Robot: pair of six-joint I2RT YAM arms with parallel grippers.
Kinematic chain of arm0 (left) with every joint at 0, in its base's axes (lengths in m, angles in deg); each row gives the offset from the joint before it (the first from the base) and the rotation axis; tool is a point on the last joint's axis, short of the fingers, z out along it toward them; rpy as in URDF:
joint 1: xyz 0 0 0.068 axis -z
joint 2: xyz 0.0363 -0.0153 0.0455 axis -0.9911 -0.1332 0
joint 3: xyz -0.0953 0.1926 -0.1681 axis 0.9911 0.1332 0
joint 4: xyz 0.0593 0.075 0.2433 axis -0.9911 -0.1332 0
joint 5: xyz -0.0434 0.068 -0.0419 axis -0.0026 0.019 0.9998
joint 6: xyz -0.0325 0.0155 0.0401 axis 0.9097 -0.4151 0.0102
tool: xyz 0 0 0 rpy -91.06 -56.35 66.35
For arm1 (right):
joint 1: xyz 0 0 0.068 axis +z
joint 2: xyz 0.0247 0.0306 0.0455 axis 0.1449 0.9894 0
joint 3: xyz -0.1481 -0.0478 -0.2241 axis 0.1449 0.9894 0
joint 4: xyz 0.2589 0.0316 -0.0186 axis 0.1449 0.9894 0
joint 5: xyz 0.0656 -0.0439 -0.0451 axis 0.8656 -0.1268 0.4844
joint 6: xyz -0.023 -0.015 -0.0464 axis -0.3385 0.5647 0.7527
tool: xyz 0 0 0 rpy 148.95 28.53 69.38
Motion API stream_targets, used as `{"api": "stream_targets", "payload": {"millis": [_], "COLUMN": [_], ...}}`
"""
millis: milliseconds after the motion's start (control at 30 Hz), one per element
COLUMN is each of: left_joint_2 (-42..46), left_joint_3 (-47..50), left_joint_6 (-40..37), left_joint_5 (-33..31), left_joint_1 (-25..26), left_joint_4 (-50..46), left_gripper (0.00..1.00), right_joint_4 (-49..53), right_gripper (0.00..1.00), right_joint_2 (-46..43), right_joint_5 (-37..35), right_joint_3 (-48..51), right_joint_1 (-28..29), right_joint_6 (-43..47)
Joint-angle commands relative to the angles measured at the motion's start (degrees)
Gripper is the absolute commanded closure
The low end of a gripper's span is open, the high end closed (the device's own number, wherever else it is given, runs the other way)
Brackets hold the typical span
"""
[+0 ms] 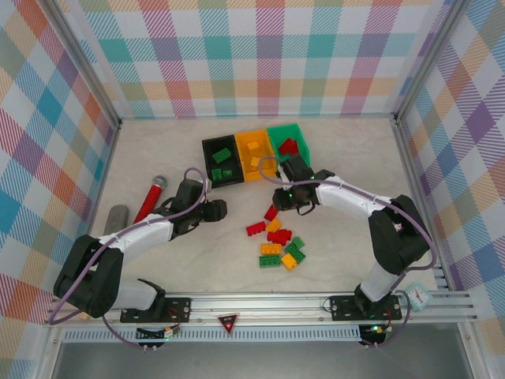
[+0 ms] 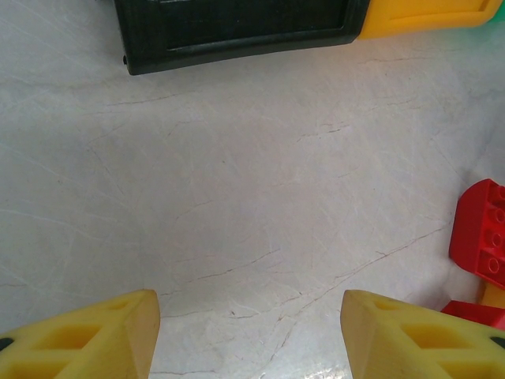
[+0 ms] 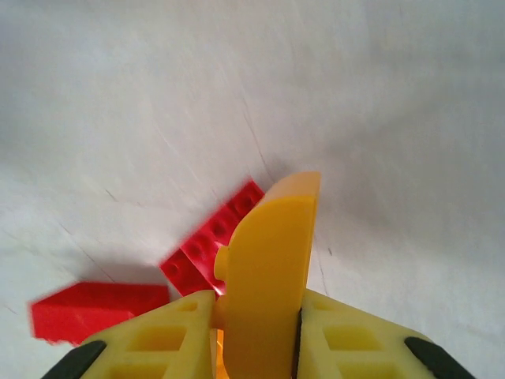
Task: Sort the legos into containers by color
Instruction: Pick up the lego from the center of the table, then place the lego in the container, then pick up the lego from the center of the table.
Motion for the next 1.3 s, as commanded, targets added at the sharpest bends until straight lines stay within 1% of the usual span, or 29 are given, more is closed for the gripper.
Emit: {"api": "stream_targets", "payload": {"millis": [0,133,333,400,433,500,533,567,800,1100,1200,1267], "left_joint_2": [-0.5,0.0,0.1,0.2,0.3,0.2,0.2,0.1,-0.7,-1.8,-2.7,-3.9], "left_joint_3": [-1.4,-1.4,-1.5,-1.4,-1.4,-1.4,-1.5,-1.5,-1.8,-1.7,-1.7,-1.8], "left_joint_6": [0.7,0.5,0.3,0.2,0.2,0.3,0.2,0.1,0.4,0.4,0.5,0.6], "left_joint_5": [0.7,0.2,-0.5,-0.4,-0.4,-0.5,-0.3,-0.1,0.7,2.4,4.5,7.3], "left_joint_1": [0.0,0.0,0.0,0.0,0.0,0.0,-0.1,0.0,0.0,0.0,0.0,0.0], "left_joint_4": [1.3,1.0,0.6,0.6,0.6,0.7,0.7,0.7,1.1,1.9,3.0,4.6], "left_gripper": [0.38,0.38,0.38,0.38,0.38,0.38,0.38,0.38,0.38,0.38,0.38,0.38], "right_joint_4": [-0.5,0.5,6.4,7.8,9.1,10.7,10.3,9.4,4.9,-2.6,-5.0,-7.1], "right_gripper": [0.73,0.72,0.7,0.66,0.61,0.55,0.53,0.52,0.51,0.5,0.5,0.49], "right_joint_2": [3.9,10.1,21.1,24.1,25.5,26.8,26.4,25.7,18.6,4.1,-0.4,-3.0], "right_joint_5": [-0.9,-2.0,-3.4,-4.5,-5.0,-4.9,-4.4,-3.8,-0.8,0.1,-0.2,-0.3], "right_joint_3": [-7.4,-16.8,-33.5,-38.1,-40.4,-43.0,-42.8,-41.7,-31.3,-9.9,-3.0,1.7], "right_joint_1": [0.0,-0.9,-2.7,-3.1,-3.4,-3.7,-3.6,-3.7,-3.5,-3.1,-3.1,-3.1], "right_joint_6": [1.9,3.7,6.5,7.5,7.9,8.2,8.2,8.0,6.8,6.7,6.0,5.0]}}
